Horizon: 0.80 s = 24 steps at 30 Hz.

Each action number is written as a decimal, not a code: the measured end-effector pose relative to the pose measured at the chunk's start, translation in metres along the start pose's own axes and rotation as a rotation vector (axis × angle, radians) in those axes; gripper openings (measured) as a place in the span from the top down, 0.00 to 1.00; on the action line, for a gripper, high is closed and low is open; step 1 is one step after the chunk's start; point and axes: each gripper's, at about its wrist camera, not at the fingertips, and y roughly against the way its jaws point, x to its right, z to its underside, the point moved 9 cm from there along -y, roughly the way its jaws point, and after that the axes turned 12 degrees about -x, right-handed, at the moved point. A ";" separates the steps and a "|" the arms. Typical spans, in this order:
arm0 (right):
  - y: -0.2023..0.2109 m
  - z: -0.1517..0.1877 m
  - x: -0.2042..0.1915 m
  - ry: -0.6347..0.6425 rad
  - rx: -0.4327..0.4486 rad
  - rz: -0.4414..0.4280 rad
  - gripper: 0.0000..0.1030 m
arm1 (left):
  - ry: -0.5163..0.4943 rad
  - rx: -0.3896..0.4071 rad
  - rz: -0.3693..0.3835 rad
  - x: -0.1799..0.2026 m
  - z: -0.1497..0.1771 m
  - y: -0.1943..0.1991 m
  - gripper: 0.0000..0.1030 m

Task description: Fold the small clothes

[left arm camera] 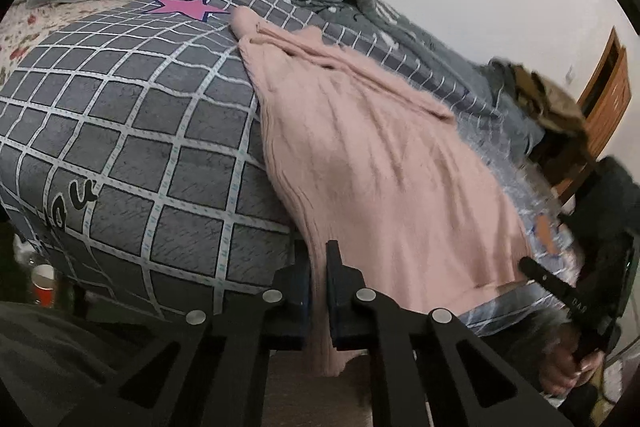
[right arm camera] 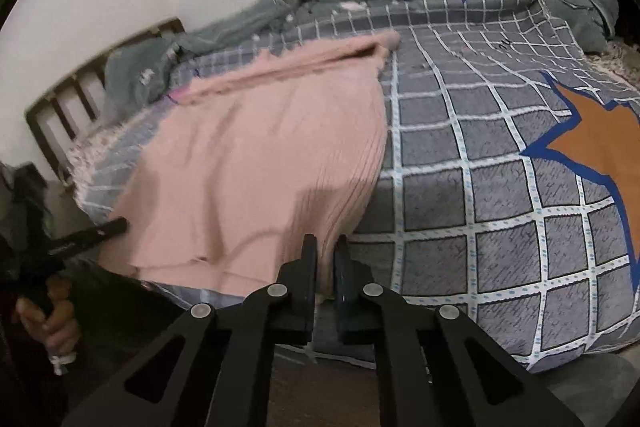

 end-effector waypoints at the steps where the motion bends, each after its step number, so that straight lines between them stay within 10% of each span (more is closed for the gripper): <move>1: 0.005 -0.002 -0.001 -0.009 0.020 -0.029 0.93 | 0.009 0.009 0.015 0.000 -0.002 0.004 0.93; 10: 0.034 -0.042 -0.010 -0.103 0.134 -0.219 0.93 | 0.101 0.085 0.166 0.004 -0.045 0.032 0.93; 24: 0.042 -0.171 -0.025 -0.104 0.285 -0.333 0.93 | 0.090 0.205 0.104 0.010 -0.153 0.041 0.93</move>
